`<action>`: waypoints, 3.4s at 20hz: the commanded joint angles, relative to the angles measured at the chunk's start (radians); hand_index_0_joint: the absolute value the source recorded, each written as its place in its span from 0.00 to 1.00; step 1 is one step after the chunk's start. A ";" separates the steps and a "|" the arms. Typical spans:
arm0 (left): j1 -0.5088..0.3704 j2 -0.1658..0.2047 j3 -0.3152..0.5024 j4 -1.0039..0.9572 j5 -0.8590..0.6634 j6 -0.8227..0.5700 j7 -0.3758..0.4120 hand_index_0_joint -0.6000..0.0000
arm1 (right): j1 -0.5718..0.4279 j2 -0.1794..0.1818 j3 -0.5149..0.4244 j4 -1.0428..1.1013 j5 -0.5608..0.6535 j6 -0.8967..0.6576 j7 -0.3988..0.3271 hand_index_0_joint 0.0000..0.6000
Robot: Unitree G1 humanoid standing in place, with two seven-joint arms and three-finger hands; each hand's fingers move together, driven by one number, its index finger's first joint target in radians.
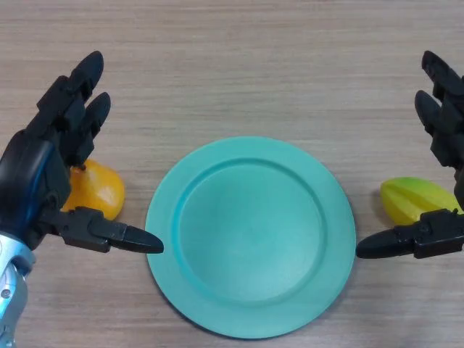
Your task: Pick up the yellow starfruit and place it on the plate
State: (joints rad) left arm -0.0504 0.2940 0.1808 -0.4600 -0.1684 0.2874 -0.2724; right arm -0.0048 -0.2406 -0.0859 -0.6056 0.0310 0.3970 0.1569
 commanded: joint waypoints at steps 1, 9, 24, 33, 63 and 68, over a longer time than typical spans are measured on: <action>-0.023 0.035 0.081 -0.032 -0.015 -0.159 0.019 1.00 | -0.015 -0.020 -0.066 -0.065 -0.014 -0.138 -0.010 0.00; -0.030 0.039 0.079 -0.038 -0.010 -0.136 0.010 1.00 | -0.043 -0.044 -0.106 0.006 -0.030 -0.171 -0.005 0.00; -0.031 0.049 0.109 -0.007 -0.015 -0.228 0.032 1.00 | -0.148 -0.132 -0.133 0.652 -0.149 -0.523 -0.104 0.00; -0.030 0.041 0.093 -0.012 -0.021 -0.210 0.044 1.00 | -0.184 -0.154 -0.113 0.841 -0.228 -0.661 -0.216 1.00; 0.020 0.014 0.079 -0.073 -0.048 -0.182 -0.020 1.00 | -0.150 0.051 0.408 0.385 -0.315 -0.274 -0.157 0.00; 0.007 0.023 0.092 -0.073 -0.065 -0.190 -0.003 1.00 | -0.201 0.051 0.270 0.238 -0.266 -0.241 -0.041 0.00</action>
State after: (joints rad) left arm -0.0128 0.2746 0.2043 -0.4825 -0.1886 0.2254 -0.2829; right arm -0.1701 -0.1874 0.2185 -0.3321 -0.2345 0.2728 0.1418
